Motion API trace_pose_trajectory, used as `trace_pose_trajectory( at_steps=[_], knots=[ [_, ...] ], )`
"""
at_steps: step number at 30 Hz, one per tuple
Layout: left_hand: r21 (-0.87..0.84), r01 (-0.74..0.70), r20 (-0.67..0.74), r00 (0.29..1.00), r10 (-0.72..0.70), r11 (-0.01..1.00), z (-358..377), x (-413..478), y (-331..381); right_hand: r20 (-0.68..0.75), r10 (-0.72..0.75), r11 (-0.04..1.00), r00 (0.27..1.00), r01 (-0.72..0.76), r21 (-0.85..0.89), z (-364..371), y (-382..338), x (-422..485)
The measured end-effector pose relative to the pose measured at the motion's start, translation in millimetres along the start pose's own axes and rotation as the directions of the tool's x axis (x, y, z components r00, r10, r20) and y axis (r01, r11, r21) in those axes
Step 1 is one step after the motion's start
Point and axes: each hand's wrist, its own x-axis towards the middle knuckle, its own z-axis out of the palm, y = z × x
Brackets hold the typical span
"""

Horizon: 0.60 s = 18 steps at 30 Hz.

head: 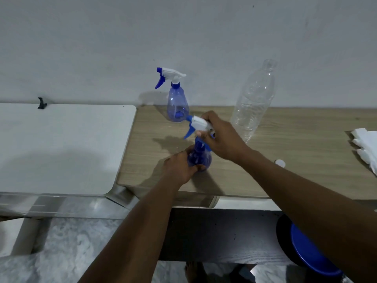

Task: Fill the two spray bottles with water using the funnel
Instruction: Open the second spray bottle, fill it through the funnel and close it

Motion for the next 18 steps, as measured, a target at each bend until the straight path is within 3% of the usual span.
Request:
trace_pose_trajectory(
  at_steps=[4, 10, 15, 18],
  knots=[
    [-0.040, 0.012, 0.009, 1.000, -0.011, 0.999, 3.9, 1.8, -2.3, 0.084, 0.014, 0.996, 0.996, -0.007, -0.083, 22.5, 11.2, -8.1],
    [0.002, 0.015, -0.013, 1.000, -0.015, 1.000, 7.0, 2.3, -3.8, 0.242, -0.044, 0.970, 0.969, 0.099, -0.221, 16.3, 11.2, 0.2],
    [0.007, 0.020, 0.001, 1.000, -0.020, 1.000, 11.9, 4.6, -5.2, 0.118, -0.103, 0.886, 0.988, 0.145, -0.441, 28.8, 13.0, -6.9],
    [0.048, 0.022, -0.005, 1.000, -0.022, 0.999, 12.2, 5.2, -7.8, 0.091, -0.115, 0.895, 0.989, 0.143, -0.424, 34.3, 11.8, -7.7]
  ],
)
